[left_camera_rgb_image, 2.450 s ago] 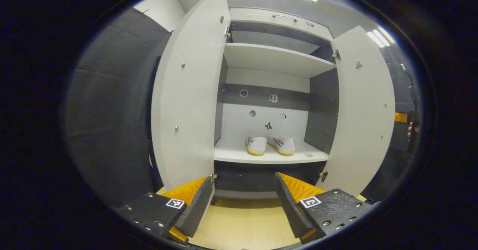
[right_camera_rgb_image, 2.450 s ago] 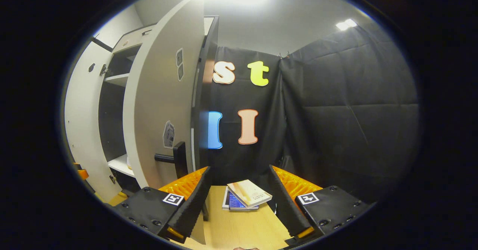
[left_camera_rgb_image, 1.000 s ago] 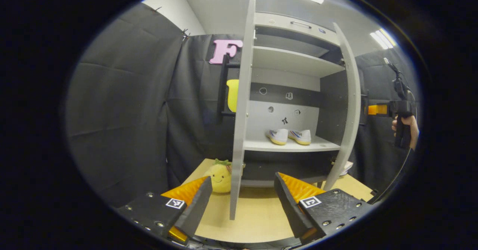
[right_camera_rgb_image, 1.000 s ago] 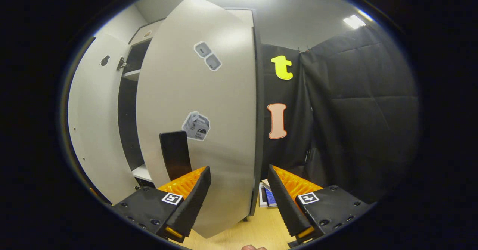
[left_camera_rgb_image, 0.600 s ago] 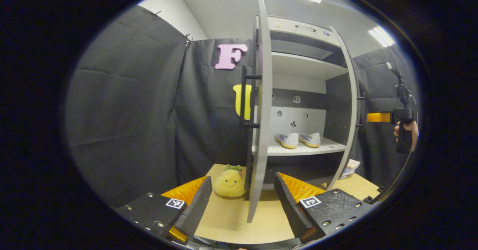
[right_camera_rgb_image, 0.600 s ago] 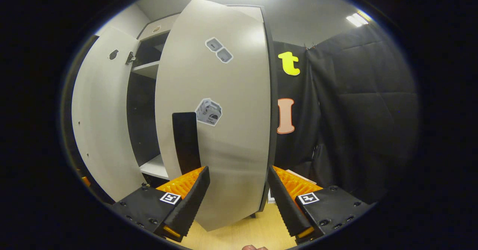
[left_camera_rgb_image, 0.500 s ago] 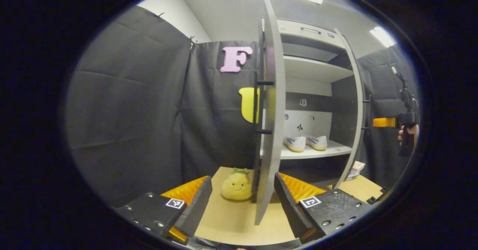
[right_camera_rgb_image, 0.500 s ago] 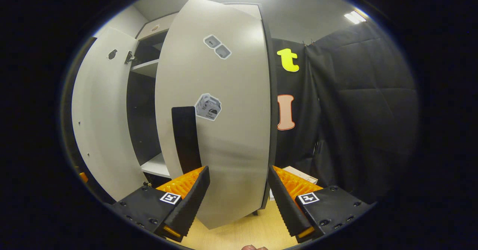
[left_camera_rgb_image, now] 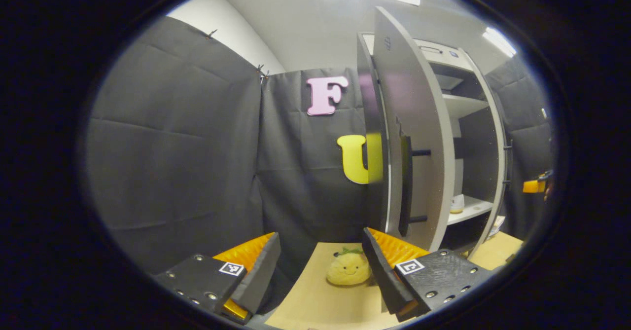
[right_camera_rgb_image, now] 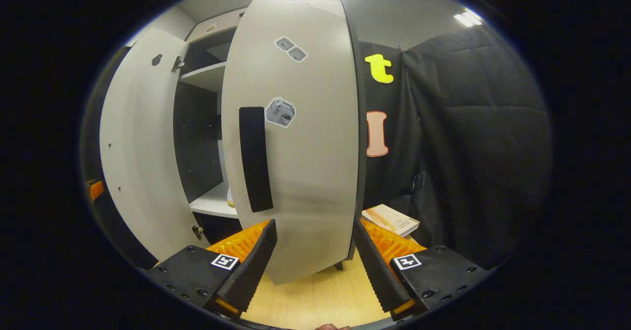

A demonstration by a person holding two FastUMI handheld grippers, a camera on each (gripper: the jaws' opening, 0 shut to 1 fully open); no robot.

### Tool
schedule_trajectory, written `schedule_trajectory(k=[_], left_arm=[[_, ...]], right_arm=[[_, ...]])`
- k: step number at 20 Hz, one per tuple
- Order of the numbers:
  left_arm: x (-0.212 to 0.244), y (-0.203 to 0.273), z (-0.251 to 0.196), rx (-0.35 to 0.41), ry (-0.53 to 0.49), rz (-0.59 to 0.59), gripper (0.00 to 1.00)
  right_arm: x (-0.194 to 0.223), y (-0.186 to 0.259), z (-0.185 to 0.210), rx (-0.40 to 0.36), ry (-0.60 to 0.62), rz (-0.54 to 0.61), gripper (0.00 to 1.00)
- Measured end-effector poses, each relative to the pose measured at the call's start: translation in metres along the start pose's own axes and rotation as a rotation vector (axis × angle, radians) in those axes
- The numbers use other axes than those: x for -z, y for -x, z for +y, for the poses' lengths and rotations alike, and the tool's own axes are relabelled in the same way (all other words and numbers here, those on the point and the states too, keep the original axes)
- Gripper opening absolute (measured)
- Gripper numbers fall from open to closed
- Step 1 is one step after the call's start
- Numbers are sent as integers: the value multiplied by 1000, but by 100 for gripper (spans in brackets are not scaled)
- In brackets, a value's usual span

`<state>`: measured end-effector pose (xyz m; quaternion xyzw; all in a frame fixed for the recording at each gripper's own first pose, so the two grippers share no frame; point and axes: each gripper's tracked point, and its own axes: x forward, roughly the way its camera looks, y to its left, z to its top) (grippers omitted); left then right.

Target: Grab one shoe with the right hand and put it into the shoe cabinet, grab the other shoe with the left hand and put it into the shoe cabinet; then close the right door with the right hand and the left door with the left hand.

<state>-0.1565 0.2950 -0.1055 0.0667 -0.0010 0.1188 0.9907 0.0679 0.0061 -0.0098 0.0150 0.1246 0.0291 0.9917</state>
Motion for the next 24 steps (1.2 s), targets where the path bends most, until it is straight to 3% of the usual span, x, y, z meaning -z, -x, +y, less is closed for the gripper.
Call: schedule_trajectory(k=[1, 6, 7, 12, 20, 24], left_arm=[[-9, -7, 1, 18, 20, -14, 95], [-31, -42, -9, 113, 75, -26, 94], [-33, -47, -14, 131, 73, -27, 100], [-38, -62, -46, 222, 79, -17, 100], [-44, -64, -74, 274, 12, 20, 100], [-40, -59, -111, 273, 68, 54, 99]], right_arm=[[7, 4, -2, 8, 0, 12, 98], [40, 20, -13, 34, -14, 78, 98], [45, 24, -15, 41, -18, 88, 98], [65, 35, -33, 82, -49, 120, 97], [74, 34, -55, 119, -72, 122, 96], [70, 20, -62, 104, -72, 103, 96]])
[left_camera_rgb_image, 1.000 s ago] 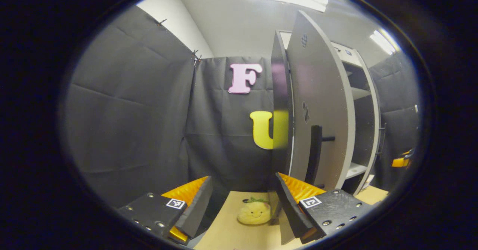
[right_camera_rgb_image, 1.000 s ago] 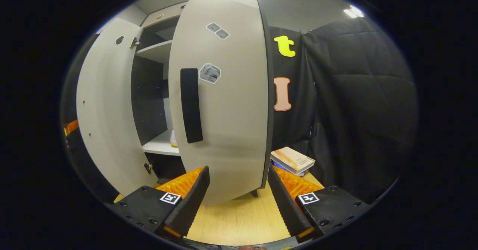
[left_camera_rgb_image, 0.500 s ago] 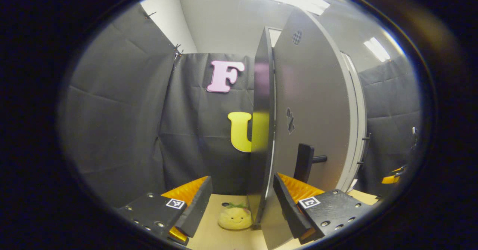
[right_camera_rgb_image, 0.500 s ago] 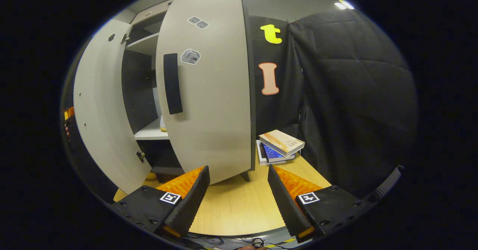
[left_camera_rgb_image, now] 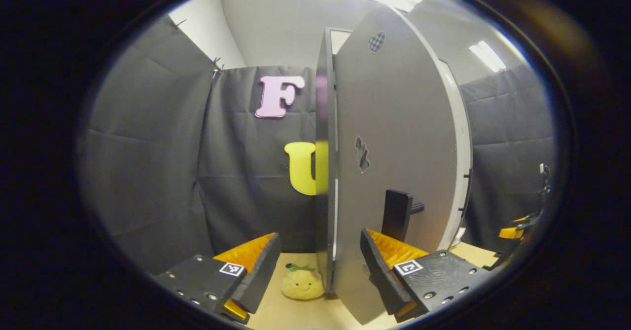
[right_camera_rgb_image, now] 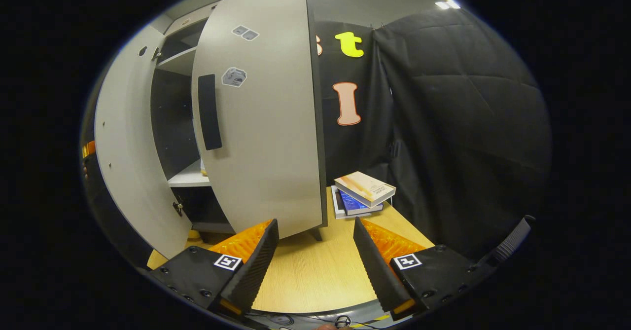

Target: Grab one shoe with the right hand and put it into the shoe cabinet, grab the other shoe with the left hand and put it into the shoe cabinet; then close the right door with the right hand and the left door with the left hand.

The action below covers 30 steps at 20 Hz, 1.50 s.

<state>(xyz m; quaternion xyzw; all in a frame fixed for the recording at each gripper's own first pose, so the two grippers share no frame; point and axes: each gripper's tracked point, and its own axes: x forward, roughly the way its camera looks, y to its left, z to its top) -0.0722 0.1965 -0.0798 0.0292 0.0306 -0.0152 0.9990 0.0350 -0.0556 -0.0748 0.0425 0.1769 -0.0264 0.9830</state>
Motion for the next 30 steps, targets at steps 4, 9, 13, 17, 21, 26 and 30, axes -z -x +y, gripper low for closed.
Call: schedule_trajectory(k=[4, 9, 13, 17, 21, 26, 30], left_arm=[[6, -9, -38, -53, 74, -10, 99], [16, -37, -105, -81, 129, -3, 100], [9, -54, -138, -135, 111, -34, 99], [10, -37, -161, -193, 74, -56, 99], [13, -22, -180, -237, 28, -59, 99], [3, -13, -185, -232, -30, -39, 100], [6, -8, -187, -191, -59, -38, 99]], right_arm=[[-11, -22, -9, -42, 5, -1, 96], [-35, -54, -34, -90, 35, -18, 96], [-54, -77, -49, -131, 69, -59, 96], [-66, -93, -52, -190, 104, -107, 96], [-70, -99, -40, -270, 109, -129, 96], [-80, -78, -15, -311, 123, -166, 96], [-78, -48, 7, -288, 129, -193, 95]])
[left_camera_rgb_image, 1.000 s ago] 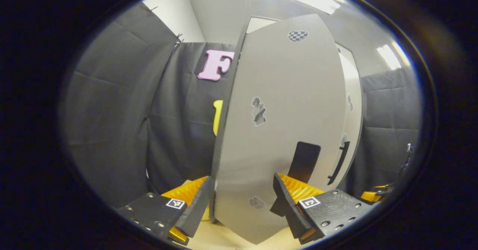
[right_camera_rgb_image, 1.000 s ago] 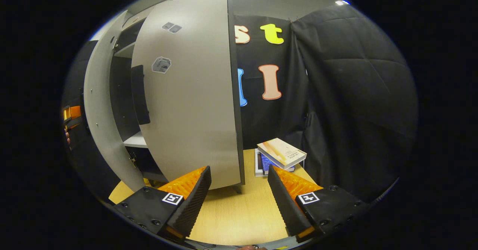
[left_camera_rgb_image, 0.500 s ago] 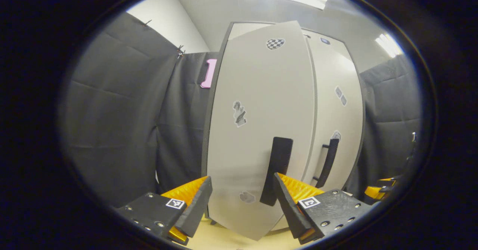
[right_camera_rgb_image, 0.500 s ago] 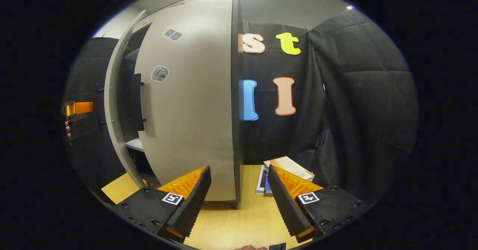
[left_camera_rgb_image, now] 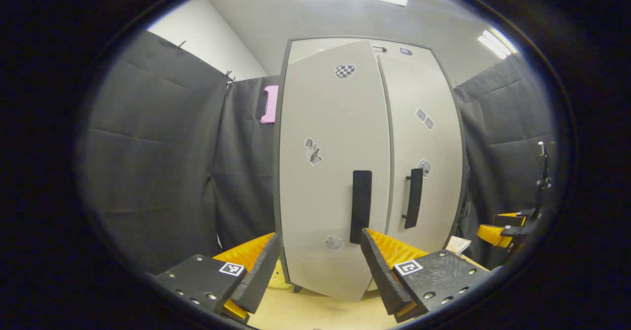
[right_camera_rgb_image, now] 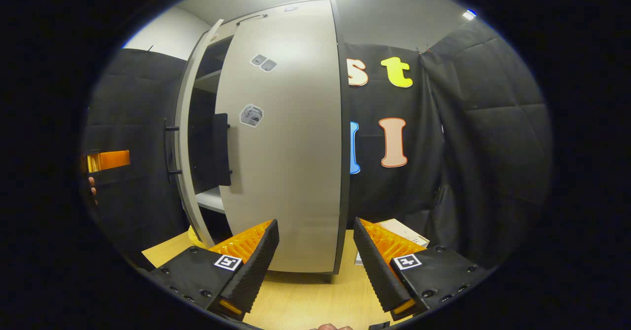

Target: Grab one shoe with the right hand and put it into the shoe cabinet, grab the other shoe with the left hand and put it into the shoe cabinet; then close the right door with the right hand and the left door with the left hand.

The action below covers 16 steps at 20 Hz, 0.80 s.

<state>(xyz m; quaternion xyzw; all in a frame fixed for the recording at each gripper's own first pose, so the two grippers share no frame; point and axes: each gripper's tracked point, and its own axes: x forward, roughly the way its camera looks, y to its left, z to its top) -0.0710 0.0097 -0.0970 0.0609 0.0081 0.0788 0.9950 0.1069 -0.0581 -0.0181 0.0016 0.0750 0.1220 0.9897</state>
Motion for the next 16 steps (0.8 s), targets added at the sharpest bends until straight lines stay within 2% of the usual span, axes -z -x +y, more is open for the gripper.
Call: schedule_trajectory(k=[3, 6, 10, 11, 16], left_arm=[[5, 8, 3, 21, -5, 9, 100], [6, 12, -1, 38, 48, 4, 100], [11, 16, 7, 53, 83, -27, 100], [12, 18, 8, 55, 82, -29, 100], [14, 23, 10, 78, 66, -30, 99]], right_arm=[[10, 21, 20, 12, -8, 10, 96], [23, 45, 34, 15, -14, 45, 95], [27, 73, 31, 73, 27, 30, 97], [28, 77, 32, 83, 20, 31, 95], [29, 99, 28, 143, -14, 21, 97]])
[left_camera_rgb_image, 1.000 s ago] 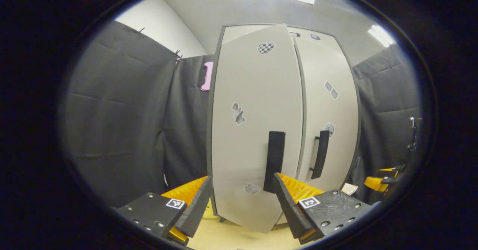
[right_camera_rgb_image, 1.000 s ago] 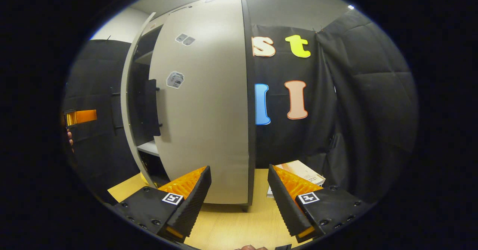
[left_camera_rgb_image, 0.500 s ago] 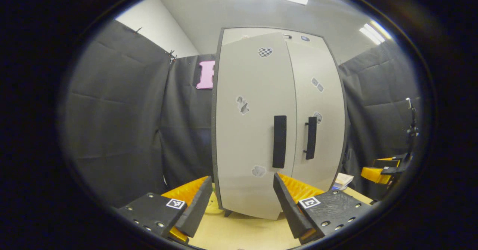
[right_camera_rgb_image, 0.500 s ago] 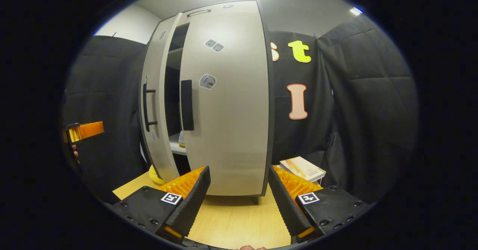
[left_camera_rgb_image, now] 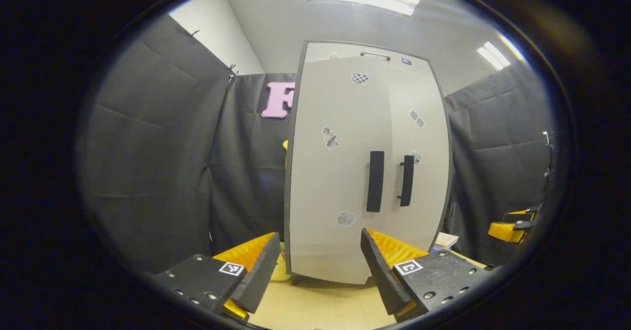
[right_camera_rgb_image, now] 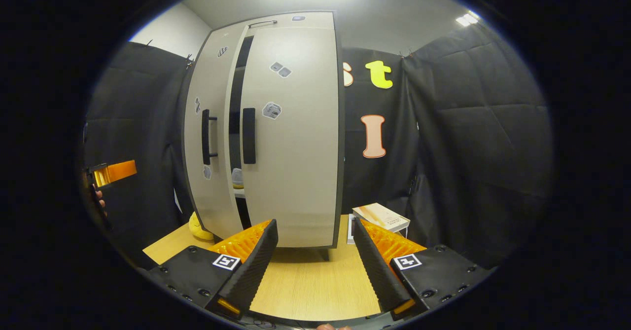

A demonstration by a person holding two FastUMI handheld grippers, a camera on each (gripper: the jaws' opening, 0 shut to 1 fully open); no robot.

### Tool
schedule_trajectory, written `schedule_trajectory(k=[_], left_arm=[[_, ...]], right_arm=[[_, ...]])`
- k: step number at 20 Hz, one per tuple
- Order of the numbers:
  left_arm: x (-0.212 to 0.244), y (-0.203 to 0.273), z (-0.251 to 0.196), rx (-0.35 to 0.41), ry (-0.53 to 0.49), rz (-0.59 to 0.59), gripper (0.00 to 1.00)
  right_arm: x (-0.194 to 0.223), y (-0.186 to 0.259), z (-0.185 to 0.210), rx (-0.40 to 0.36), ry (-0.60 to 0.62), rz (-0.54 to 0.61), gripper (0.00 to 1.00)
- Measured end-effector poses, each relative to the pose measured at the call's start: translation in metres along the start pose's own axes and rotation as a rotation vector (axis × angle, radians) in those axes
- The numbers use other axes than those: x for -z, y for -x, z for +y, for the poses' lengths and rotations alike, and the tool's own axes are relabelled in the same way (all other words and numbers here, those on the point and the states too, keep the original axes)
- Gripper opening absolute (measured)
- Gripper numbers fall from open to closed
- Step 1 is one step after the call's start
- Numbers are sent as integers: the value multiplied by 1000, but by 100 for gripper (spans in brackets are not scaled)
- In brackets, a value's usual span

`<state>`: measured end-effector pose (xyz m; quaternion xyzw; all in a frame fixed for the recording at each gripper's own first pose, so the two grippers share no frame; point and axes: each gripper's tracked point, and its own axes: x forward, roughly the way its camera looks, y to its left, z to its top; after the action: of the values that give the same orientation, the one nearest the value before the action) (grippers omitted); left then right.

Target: Grab one shoe with the right hand and put it into the shoe cabinet, grab the other shoe with the left hand and put it into the shoe cabinet; then close the right door with the right hand and the left door with the left hand.

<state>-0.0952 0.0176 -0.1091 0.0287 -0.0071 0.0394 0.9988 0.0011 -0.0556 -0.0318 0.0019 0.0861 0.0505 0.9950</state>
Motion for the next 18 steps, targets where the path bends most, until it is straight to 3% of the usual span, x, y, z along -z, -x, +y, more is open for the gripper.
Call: schedule_trajectory(k=[6, 10, 11, 18], left_arm=[[9, 7, -7, 24, 54, 6, 100], [16, 15, 3, 0, -5, 12, 94], [16, 16, 5, -5, -18, 11, 99], [20, 35, 12, -20, -71, 23, 99]], right_arm=[[-7, 9, -5, 19, 16, 2, 95], [-21, 12, -1, 7, -3, -23, 97], [-23, 12, 0, 3, -5, -30, 95], [-16, 8, -7, 7, 23, -43, 97]])
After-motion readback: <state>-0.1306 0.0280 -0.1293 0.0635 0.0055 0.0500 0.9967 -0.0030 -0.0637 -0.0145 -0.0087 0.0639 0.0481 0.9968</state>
